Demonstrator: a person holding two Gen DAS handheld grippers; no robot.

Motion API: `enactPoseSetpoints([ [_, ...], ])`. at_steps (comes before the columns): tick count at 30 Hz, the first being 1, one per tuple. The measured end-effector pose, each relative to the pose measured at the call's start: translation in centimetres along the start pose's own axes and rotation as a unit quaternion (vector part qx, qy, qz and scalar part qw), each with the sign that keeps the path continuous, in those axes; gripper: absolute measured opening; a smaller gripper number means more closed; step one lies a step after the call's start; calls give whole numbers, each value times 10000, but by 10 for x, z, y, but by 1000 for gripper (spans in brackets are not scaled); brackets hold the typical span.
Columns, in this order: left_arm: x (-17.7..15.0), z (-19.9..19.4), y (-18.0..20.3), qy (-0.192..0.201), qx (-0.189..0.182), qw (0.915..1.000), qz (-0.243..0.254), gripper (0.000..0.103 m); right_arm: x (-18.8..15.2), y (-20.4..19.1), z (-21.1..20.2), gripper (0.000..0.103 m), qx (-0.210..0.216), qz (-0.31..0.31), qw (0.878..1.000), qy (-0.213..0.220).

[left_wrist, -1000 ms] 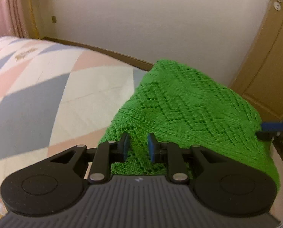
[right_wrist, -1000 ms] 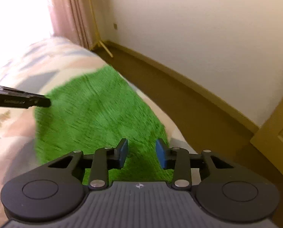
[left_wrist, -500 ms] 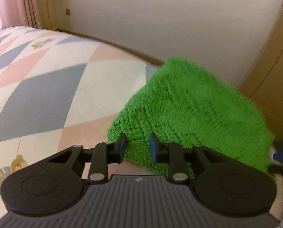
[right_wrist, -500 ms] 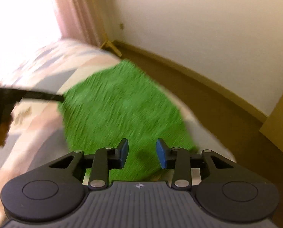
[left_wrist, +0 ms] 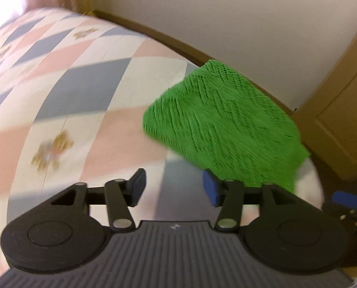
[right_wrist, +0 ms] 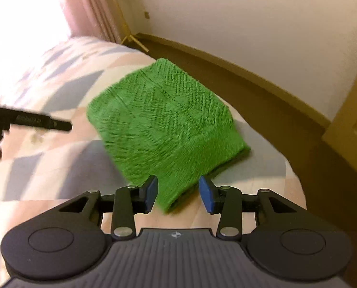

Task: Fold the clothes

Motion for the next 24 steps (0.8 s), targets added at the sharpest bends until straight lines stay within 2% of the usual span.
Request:
enactPoseSetpoints([
  [2,-8,-31,4,-90,44,9998,-195,65,-1,-5,-21,51,3,190,9998,-6],
  [4,-12,-61,9,-129,82,9997,-215,67,-1,-13,-40,54,19,387,9992,-16],
  [7,-14,-102,16,-147,110,9995,-242,74,3,-26,-72,65,78,622,9980,21],
  [10,-11,-140,21,7,177,9998,-135,81,11,-39,-107,76,116,619,9979,165],
  [11,-10,-150,23,68,232,9997,-104,83,14,-43,-114,82,105,616,9979,193],
  [16,-4,-192,30,323,469,9984,-21,89,24,-59,-155,91,93,516,9978,393],
  [18,-4,-203,33,419,607,9973,61,97,26,-64,-166,92,66,468,9981,405],
  [24,-1,-218,42,521,1084,9919,413,102,19,-68,-183,97,-77,399,9986,343],
])
Point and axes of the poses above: each gripper's, at about its wrist camera, not at the fingertips, and z roughly the way its jaws point, y to its right, x to its top, the point moved 3 cm from there along z, roughly the way its jaws point, and after that the axes turned 8 degrees about y, right-handed, at the moved point
